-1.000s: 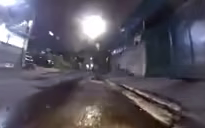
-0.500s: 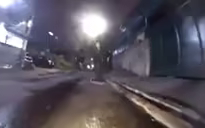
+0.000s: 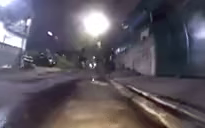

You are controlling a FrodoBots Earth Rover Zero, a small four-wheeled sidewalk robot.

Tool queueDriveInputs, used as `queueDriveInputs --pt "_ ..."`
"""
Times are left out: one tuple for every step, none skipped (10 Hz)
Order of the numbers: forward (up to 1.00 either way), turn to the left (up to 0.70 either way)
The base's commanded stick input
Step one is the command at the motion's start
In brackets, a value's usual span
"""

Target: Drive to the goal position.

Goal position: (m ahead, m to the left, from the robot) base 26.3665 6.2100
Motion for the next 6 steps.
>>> queueDriveInputs --pt "0.7 0.0" --pt "0.7 0.0" --pt "0.7 0.0" --pt "0.7 0.0" --pt "0.7 0.0" --pt "0.7 0.0"
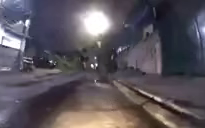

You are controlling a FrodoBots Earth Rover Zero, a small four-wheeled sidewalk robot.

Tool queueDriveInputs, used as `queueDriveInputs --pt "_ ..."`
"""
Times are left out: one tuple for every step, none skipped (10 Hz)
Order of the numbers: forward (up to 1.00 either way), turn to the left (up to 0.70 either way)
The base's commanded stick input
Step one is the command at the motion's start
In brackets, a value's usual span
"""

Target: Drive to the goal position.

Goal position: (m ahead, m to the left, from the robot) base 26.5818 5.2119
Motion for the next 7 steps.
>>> queueDriveInputs --pt "0.7 0.0" --pt "0.7 0.0" --pt "0.7 0.0" --pt "0.7 0.0" --pt "0.7 0.0" --pt "0.7 0.0" --pt "0.7 0.0"
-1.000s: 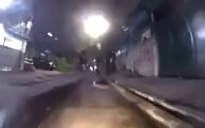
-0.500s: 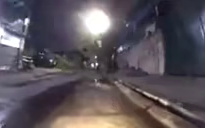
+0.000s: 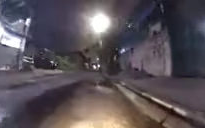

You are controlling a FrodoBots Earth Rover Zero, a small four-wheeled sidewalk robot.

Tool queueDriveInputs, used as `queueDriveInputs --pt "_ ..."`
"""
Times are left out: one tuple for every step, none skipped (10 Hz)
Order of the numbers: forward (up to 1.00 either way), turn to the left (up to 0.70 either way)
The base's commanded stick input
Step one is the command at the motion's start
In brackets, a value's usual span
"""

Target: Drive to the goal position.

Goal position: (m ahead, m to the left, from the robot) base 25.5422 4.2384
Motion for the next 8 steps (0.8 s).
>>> queueDriveInputs --pt "0.7 0.0" --pt "0.7 0.0" --pt "0.7 0.0" --pt "0.7 0.0" --pt "0.7 0.0" --pt "0.7 0.0" --pt "0.7 0.0" --pt "0.7 0.0"
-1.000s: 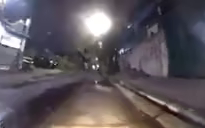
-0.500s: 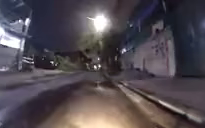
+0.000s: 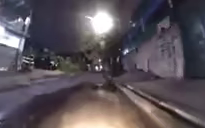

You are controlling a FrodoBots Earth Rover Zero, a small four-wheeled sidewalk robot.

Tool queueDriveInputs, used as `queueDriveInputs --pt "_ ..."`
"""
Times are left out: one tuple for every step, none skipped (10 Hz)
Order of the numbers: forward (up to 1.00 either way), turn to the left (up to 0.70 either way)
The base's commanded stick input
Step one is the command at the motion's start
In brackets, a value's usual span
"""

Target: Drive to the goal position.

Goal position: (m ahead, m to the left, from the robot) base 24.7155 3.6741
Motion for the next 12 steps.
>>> queueDriveInputs --pt "0.7 0.0" --pt "0.7 0.0" --pt "0.7 0.0" --pt "0.7 0.0" --pt "0.7 0.0" --pt "0.7 0.0" --pt "0.7 0.0" --pt "0.7 0.0" --pt "0.7 0.0" --pt "0.7 0.0" --pt "0.7 0.0" --pt "0.7 0.0"
